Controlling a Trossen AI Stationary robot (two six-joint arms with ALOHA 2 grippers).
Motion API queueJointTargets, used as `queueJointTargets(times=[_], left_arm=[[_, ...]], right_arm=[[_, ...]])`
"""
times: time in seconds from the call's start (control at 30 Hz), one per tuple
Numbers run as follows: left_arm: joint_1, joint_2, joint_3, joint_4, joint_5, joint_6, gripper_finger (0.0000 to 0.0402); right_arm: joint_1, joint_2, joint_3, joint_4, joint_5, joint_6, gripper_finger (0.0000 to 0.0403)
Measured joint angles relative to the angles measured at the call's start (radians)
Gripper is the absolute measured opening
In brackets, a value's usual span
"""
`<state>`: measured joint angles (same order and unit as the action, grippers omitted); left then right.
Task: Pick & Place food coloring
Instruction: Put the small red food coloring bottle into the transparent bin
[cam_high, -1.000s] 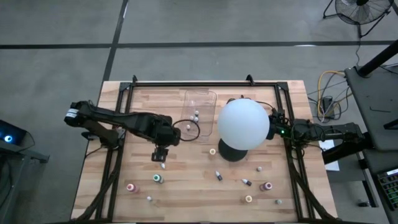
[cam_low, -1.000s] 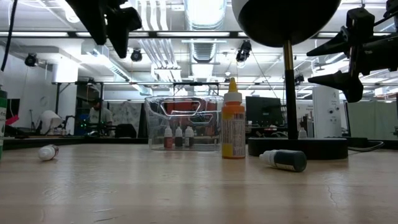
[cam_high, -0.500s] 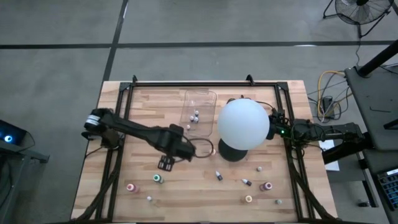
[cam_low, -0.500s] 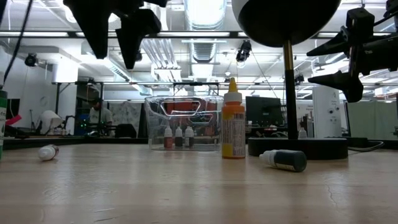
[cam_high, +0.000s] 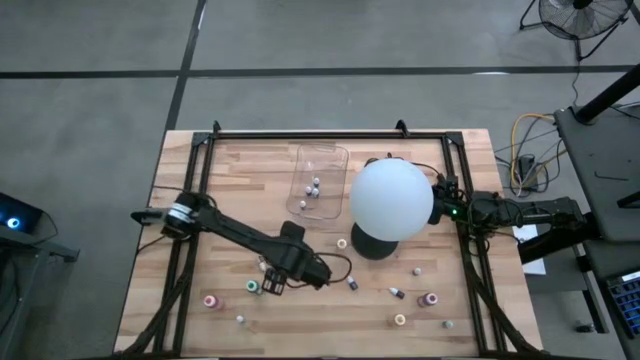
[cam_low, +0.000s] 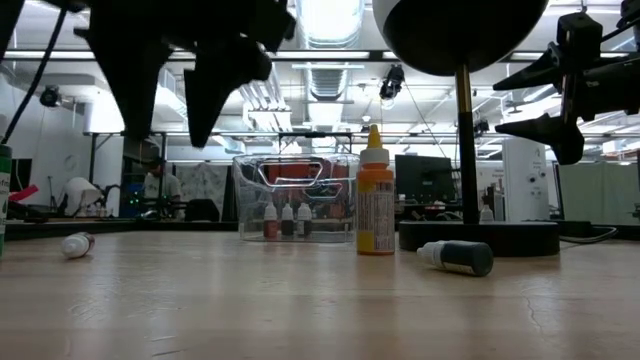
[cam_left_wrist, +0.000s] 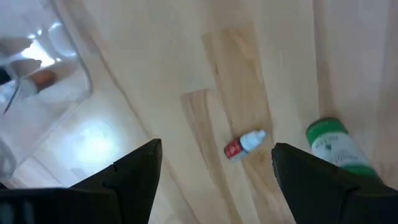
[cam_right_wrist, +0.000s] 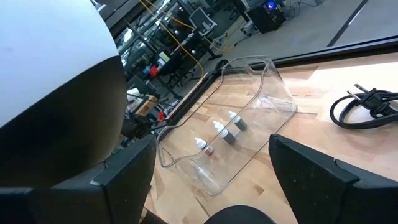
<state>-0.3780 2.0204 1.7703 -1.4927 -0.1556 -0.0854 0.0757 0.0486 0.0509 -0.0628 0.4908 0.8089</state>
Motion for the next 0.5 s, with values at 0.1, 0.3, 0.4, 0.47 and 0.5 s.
queueJointTargets(times=[0.1, 0.3, 0.4, 0.47, 0.5], left_arm=[[-0.009, 0.046, 0.007, -0.009, 0.002, -0.001, 0.0273], [-0.035, 0.109, 0.01, -0.051, 0.009, -0.025, 0.0273], [-0.055, 0.125, 0.01, -0.051, 0.009, -0.044, 0.0273], [-0.066, 0.136, 0.01, -0.051, 0.01, -0.064, 0.0273], [-0.071, 0.143, 0.01, -0.05, 0.011, -0.074, 0.0273]], right_arm=[[0.0, 0.0, 0.0, 0.0, 0.0, 0.0, 0.0302], [0.0, 0.0, 0.0, 0.0, 0.0, 0.0, 0.0302], [0.0, 0.0, 0.0, 0.0, 0.0, 0.0, 0.0302], [0.0, 0.0, 0.0, 0.0, 0.0, 0.0, 0.0302], [0.0, 0.0, 0.0, 0.0, 0.0, 0.0, 0.0302]])
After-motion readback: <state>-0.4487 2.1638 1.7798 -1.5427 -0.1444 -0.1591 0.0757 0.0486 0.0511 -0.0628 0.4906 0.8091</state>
